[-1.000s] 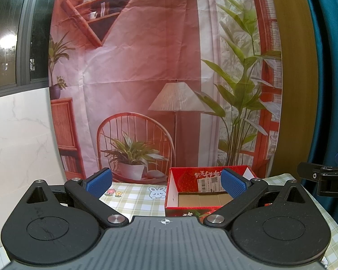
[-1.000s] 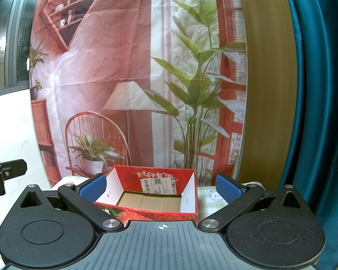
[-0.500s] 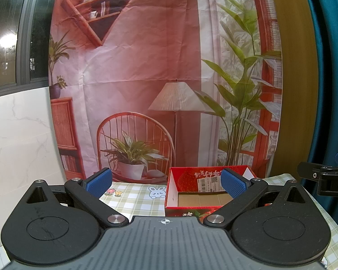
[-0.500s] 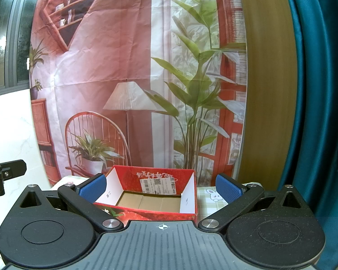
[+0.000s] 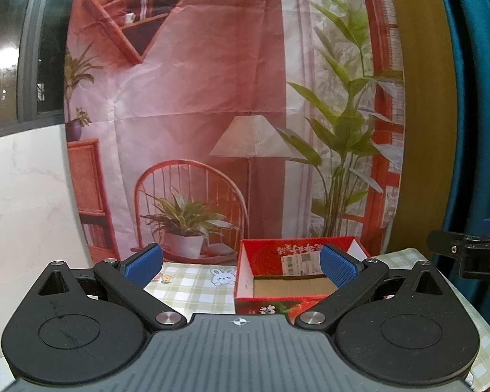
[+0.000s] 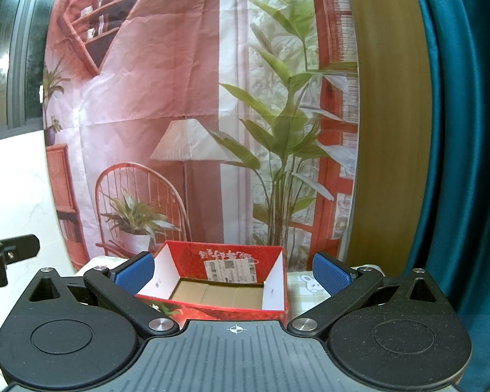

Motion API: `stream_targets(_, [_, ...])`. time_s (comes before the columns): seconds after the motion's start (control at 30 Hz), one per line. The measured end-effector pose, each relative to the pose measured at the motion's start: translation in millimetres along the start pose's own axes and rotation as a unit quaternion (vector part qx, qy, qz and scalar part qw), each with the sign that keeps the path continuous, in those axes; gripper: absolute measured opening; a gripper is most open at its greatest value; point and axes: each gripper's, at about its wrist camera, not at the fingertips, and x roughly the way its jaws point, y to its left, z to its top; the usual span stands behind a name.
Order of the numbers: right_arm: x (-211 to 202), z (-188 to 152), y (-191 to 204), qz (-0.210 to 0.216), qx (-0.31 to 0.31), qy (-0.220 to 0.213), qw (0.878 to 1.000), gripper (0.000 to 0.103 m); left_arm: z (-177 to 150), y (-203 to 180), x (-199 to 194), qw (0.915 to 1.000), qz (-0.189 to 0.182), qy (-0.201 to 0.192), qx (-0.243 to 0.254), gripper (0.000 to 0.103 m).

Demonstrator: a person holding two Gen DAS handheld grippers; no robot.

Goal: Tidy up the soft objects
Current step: 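Lower the right tool onto the orange floral mitt and close its fingers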

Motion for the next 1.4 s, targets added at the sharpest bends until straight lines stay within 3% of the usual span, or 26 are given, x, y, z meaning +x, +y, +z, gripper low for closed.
stream_targets(0.17, [10.0, -12.5, -11.1, 0.022, 0.02, -0.001, 1.0, 0.103, -10.8, -3.0, 11.9, 0.9999, 0.003, 0.013, -0.003, 0.103])
stream_targets(0.27, [22.6, -36.5, -19.0, 0.028, 0.028, 0.004, 0.999, 0.103, -21.2, -7.5, 25.2, 0.9996, 0.007, 0.028, 0.003, 0.103])
stream_targets(0.5, [48.9, -74.8, -28.9, 0.018, 0.015, 0.027, 0.999, 0.103, -49.2, -17.9, 65.1, 0.9962, -0.018, 0.084, 0.014, 0.103])
stream_targets(0.87, [96.0, -132.4, -48.2, 0.002, 0.028, 0.121, 0.992, 0.103, -93.9, -31.3, 122.7, 0.9868, -0.059, 0.15, 0.012, 0.102])
stream_targets(1.1, [113.2, -160.1, -56.9, 0.031, 0.053, 0.172, 0.983, 0.1, -113.8, -47.7, 148.0, 0.9759, -0.103, 0.192, 0.009, 0.082])
stream_targets(1.23, [121.7, -173.2, -56.7, 0.057, 0.062, 0.205, 0.975, 0.08, -125.1, -60.0, 161.1, 0.9667, -0.135, 0.217, 0.016, 0.067])
stream_targets(1.4, [130.4, -184.2, -63.8, 0.075, 0.085, 0.226, 0.968, 0.073, -135.3, -68.5, 172.6, 0.9571, -0.165, 0.238, 0.01, 0.06])
